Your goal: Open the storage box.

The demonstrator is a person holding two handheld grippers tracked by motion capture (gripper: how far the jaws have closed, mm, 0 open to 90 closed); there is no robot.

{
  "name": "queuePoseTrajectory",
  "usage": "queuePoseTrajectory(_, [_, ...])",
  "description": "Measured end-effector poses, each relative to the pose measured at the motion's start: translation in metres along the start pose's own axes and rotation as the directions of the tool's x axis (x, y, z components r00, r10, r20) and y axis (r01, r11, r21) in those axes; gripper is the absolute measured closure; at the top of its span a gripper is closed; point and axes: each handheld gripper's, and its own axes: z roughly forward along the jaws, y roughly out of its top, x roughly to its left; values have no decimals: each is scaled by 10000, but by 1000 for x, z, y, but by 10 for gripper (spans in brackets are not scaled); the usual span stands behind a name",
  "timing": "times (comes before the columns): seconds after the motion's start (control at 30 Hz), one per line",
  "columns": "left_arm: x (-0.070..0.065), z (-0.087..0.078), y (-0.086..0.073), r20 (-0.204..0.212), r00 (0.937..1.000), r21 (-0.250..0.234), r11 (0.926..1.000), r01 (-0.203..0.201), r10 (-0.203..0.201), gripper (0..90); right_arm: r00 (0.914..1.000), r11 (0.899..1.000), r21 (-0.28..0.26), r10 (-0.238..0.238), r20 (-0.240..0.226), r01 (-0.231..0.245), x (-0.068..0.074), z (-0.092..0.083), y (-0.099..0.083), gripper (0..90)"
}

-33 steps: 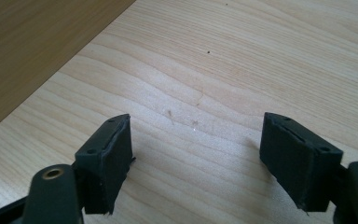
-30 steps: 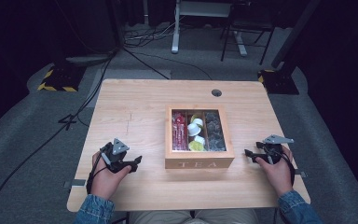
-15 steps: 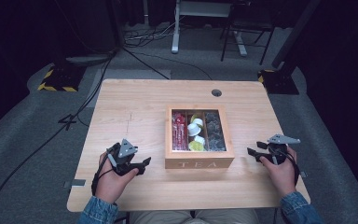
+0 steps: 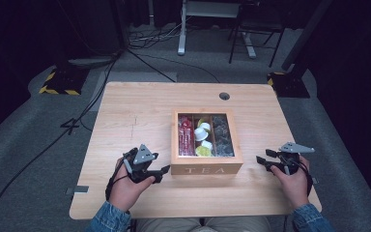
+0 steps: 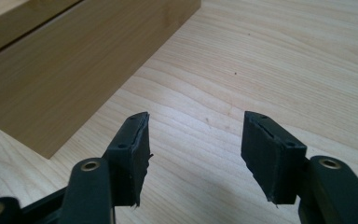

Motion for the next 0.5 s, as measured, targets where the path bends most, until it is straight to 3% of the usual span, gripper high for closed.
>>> queuePoseTrajectory(0.23, [-2, 10, -3, 306, 9995, 144, 9999, 59, -64, 422, 9998, 9999, -71, -100, -197, 99, 4, 1, 2, 429])
queuePoseTrajectory(0.5, [-6, 24, -7, 500, 9985, 454, 9986, -260, 237, 665, 9995, 9999, -85, -65, -307, 63, 4, 2, 2, 433])
